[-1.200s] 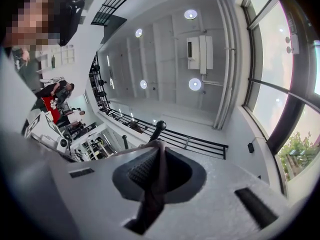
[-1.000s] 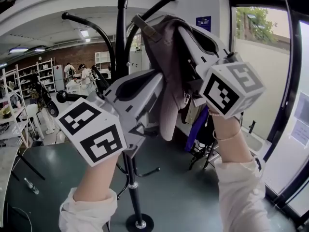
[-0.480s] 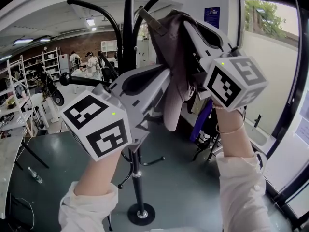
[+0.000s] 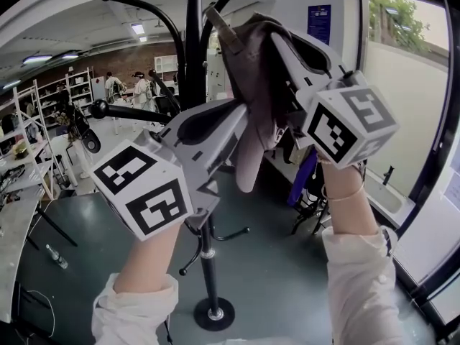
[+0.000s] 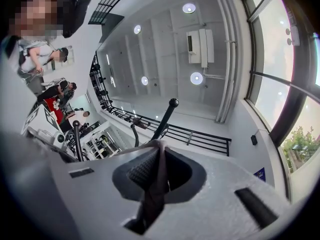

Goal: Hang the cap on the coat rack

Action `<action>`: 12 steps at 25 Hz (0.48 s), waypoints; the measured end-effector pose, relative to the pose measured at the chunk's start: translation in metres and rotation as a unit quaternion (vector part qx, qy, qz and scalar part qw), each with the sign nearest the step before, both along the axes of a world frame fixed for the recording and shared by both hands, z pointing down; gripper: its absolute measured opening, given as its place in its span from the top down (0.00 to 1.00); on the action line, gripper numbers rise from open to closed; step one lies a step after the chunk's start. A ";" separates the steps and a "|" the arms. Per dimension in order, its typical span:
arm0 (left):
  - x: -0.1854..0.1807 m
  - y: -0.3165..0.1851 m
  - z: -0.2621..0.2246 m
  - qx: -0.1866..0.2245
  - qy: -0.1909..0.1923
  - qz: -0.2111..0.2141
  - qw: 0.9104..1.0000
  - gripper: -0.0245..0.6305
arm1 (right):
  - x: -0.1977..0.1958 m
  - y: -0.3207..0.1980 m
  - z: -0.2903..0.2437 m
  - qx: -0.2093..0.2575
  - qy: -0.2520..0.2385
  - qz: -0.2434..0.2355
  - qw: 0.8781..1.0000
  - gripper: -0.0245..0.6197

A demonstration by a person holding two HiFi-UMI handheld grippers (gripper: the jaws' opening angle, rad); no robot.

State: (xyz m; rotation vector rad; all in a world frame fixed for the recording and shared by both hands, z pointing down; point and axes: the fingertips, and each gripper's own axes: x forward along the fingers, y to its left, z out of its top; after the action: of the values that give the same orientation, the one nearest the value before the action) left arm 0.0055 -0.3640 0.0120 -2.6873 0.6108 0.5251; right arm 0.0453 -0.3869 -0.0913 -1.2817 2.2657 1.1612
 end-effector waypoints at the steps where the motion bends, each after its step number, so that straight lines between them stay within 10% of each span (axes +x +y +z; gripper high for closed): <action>1: -0.001 0.000 0.001 -0.001 0.000 -0.001 1.000 0.94 | -0.001 0.000 0.001 -0.001 0.000 -0.001 1.000 0.94; 12: -0.007 -0.002 0.025 -0.022 -0.002 -0.010 1.000 0.94 | -0.009 -0.009 0.032 -0.027 0.008 -0.010 1.000 0.94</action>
State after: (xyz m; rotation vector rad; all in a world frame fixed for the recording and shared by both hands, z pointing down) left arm -0.0020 -0.3665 0.0373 -2.7200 0.6549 0.5057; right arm 0.0364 -0.3956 -0.0594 -1.2713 2.3296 1.1153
